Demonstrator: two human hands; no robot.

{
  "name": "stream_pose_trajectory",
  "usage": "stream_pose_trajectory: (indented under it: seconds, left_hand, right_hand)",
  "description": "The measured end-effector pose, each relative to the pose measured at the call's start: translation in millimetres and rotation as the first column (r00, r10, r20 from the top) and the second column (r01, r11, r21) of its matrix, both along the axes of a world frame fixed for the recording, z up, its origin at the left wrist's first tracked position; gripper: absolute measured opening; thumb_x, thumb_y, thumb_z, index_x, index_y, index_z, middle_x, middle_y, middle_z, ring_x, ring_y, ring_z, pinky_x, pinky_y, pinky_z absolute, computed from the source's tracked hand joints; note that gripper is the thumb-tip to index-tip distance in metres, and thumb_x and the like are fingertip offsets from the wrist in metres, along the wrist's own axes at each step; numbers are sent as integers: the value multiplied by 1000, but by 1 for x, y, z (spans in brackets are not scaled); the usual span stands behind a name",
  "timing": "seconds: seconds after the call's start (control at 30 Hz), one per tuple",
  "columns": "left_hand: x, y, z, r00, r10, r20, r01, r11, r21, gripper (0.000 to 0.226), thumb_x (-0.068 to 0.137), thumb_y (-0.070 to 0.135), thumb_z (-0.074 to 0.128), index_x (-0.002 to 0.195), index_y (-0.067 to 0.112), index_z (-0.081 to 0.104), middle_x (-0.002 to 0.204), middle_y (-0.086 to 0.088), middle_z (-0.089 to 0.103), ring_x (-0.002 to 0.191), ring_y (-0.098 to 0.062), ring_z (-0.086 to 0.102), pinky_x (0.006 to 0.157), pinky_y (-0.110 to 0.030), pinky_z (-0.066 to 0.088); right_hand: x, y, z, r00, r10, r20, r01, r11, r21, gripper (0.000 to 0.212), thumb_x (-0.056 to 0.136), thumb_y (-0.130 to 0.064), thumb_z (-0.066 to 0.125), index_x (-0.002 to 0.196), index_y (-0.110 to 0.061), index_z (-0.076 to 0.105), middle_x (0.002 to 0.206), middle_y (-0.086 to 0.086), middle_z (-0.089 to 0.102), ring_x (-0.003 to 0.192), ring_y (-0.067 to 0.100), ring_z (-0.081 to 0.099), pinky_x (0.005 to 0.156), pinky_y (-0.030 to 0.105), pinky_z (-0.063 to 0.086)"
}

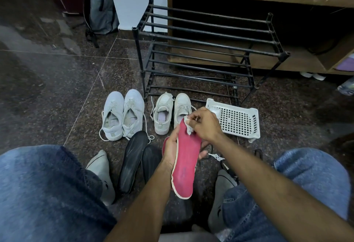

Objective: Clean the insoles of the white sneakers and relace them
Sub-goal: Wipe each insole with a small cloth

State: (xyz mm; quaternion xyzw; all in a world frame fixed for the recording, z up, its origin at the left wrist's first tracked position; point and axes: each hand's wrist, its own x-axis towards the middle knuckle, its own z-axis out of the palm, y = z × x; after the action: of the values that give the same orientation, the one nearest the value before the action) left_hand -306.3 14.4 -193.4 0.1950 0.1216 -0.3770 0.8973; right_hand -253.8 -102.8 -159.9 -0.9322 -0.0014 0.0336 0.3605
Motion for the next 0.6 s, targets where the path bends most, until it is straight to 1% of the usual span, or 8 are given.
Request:
stream_pose_trajectory:
  seconds: [0.03, 0.1, 0.17, 0.27, 0.33, 0.43, 0.53, 0.6]
  left_hand:
    - [1, 2, -1, 999, -21, 25, 21, 1000, 8, 58, 90, 59, 49, 119, 11, 63, 106, -14, 65, 91, -31, 63, 67, -39, 55]
    - [5, 4, -1, 996, -51, 75, 47, 998, 48, 61, 90, 63, 44, 114, 10, 65, 96, -14, 64, 80, -28, 62, 58, -34, 53]
    - [8, 6, -2, 994, -42, 101, 33, 995, 92, 61, 91, 64, 40, 105, 12, 71, 90, -12, 67, 74, -25, 63, 54, -32, 52]
    - [13, 9, -1, 996, 49, 76, -58, 990, 127, 61, 90, 61, 38, 88, 14, 77, 79, -9, 71, 61, -23, 65, 47, -31, 52]
    - [15, 10, 0, 995, 65, 77, -75, 989, 125, 61, 88, 62, 40, 87, 13, 77, 77, -8, 70, 57, -23, 64, 46, -30, 51]
    - [11, 9, -3, 995, 41, 87, -55, 984, 170, 60, 90, 62, 39, 94, 12, 72, 75, -9, 67, 57, -23, 63, 45, -29, 50]
    - [3, 8, -9, 993, -10, 118, -12, 984, 178, 64, 91, 65, 40, 109, 11, 68, 87, -12, 67, 70, -26, 63, 49, -29, 49]
    - [3, 9, -13, 993, -8, 120, -16, 981, 196, 65, 91, 65, 41, 115, 9, 66, 91, -13, 66, 72, -26, 63, 49, -30, 49]
  right_hand:
    - [0, 1, 2, 999, 26, 41, -22, 995, -97, 7, 89, -22, 66, 90, -23, 73, 100, -6, 58, 88, 14, 57, 73, 28, 44]
    - [0, 1, 9, 991, 100, 93, -76, 968, -239, 13, 91, -21, 61, 98, -20, 72, 102, -4, 61, 89, 17, 59, 74, 31, 47]
    - [-1, 4, 17, 984, 155, 86, -131, 963, -235, 13, 91, -21, 62, 99, -18, 73, 103, -2, 66, 91, 19, 62, 80, 36, 52]
    - [-12, 9, 23, 948, 320, 3, -315, 936, -157, 13, 90, -17, 65, 99, -15, 74, 102, -2, 70, 86, 10, 62, 84, 30, 52]
    - [-19, 9, 22, 921, 390, 0, -386, 910, -150, 12, 89, -15, 66, 97, -13, 74, 98, -3, 70, 82, 8, 60, 84, 31, 52]
    - [-11, 4, 21, 952, 299, 69, -278, 935, -222, 13, 90, -19, 65, 98, -14, 73, 101, -1, 69, 86, 14, 61, 83, 35, 52]
    - [4, -2, 24, 983, 140, 116, -97, 944, -315, 14, 90, -21, 63, 99, -15, 73, 102, 0, 68, 90, 21, 63, 83, 37, 53]
    - [6, -2, 26, 985, 129, 111, -92, 952, -293, 15, 90, -19, 64, 101, -15, 73, 103, 0, 69, 91, 20, 63, 84, 35, 53]
